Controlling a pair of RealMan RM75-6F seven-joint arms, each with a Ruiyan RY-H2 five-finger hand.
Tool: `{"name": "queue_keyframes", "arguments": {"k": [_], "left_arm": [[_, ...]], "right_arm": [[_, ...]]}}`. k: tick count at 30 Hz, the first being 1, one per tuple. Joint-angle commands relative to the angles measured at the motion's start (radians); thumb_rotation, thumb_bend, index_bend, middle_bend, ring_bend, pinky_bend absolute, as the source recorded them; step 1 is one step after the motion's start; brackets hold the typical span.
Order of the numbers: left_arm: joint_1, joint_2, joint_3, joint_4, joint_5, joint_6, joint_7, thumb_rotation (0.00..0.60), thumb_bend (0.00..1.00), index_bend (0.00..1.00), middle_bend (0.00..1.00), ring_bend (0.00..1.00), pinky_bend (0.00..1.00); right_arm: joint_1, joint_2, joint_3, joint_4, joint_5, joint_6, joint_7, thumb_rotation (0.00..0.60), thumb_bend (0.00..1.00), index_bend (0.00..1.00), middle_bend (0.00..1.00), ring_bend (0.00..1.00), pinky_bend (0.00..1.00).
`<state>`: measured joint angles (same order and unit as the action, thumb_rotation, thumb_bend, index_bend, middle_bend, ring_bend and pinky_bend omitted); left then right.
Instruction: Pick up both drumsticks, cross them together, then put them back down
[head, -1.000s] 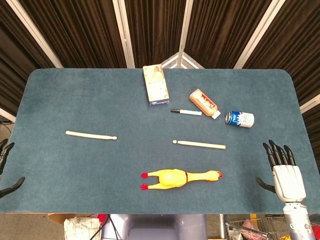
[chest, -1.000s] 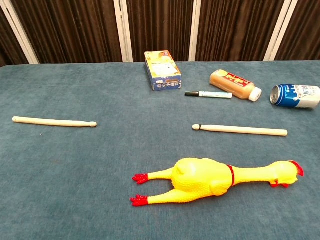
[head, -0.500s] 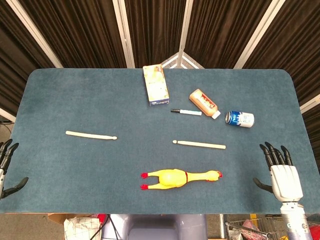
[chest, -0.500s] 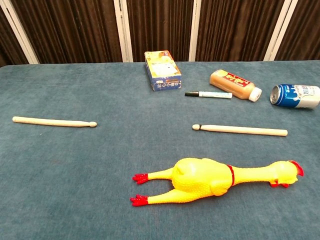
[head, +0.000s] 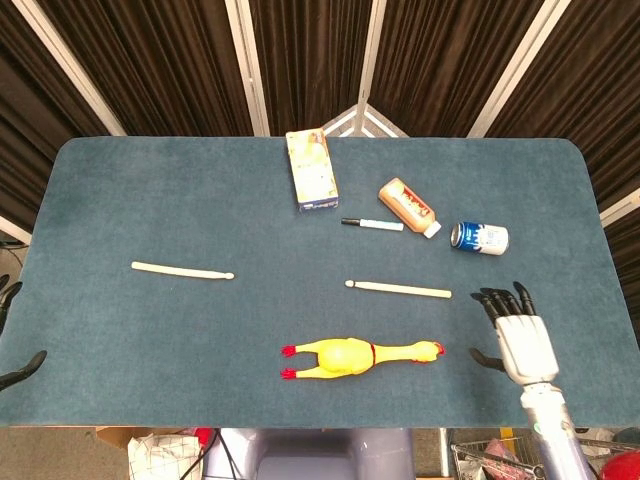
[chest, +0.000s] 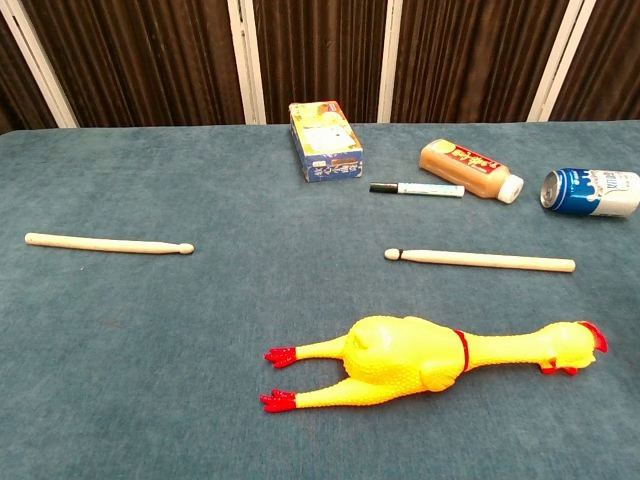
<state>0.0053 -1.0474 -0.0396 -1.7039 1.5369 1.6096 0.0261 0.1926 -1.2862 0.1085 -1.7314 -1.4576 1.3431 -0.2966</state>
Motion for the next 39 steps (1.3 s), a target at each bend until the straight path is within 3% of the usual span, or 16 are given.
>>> {"name": "queue_keyframes", "arguments": {"k": [1,12,19,30,39], "left_arm": [[-0.004,-0.004,0.002,-0.003,0.0,-0.008,0.012,0.6,0.31,0.04,0.0,0.0,0.0],[-0.006,-0.005,0.002,-0.004,-0.008,-0.018,0.024,0.6,0.31,0.04,0.0,0.0,0.0],[-0.003,0.001,0.003,-0.003,-0.012,-0.017,0.017,0.6,0.31,0.04,0.0,0.0,0.0],[0.001,0.01,-0.005,0.007,-0.039,-0.02,0.003,0.6,0.31,0.04,0.0,0.0,0.0],[0.0,0.007,-0.011,0.008,-0.057,-0.027,0.011,0.6,0.31,0.04,0.0,0.0,0.0]], "right_arm": [[0.069,-0.055,0.046,-0.044,0.094,-0.073,-0.145,0.6,0.17,0.3,0.27,0.2,0.06],[0.229,-0.251,0.14,-0.032,0.369,-0.133,-0.478,0.6,0.28,0.37,0.38,0.27,0.06],[0.332,-0.397,0.173,0.091,0.476,-0.128,-0.601,0.6,0.32,0.39,0.42,0.3,0.06],[0.418,-0.501,0.192,0.234,0.564,-0.126,-0.665,0.6,0.4,0.4,0.43,0.31,0.06],[0.417,-0.49,0.164,0.289,0.58,-0.139,-0.616,0.6,0.4,0.4,0.43,0.31,0.06]]}}
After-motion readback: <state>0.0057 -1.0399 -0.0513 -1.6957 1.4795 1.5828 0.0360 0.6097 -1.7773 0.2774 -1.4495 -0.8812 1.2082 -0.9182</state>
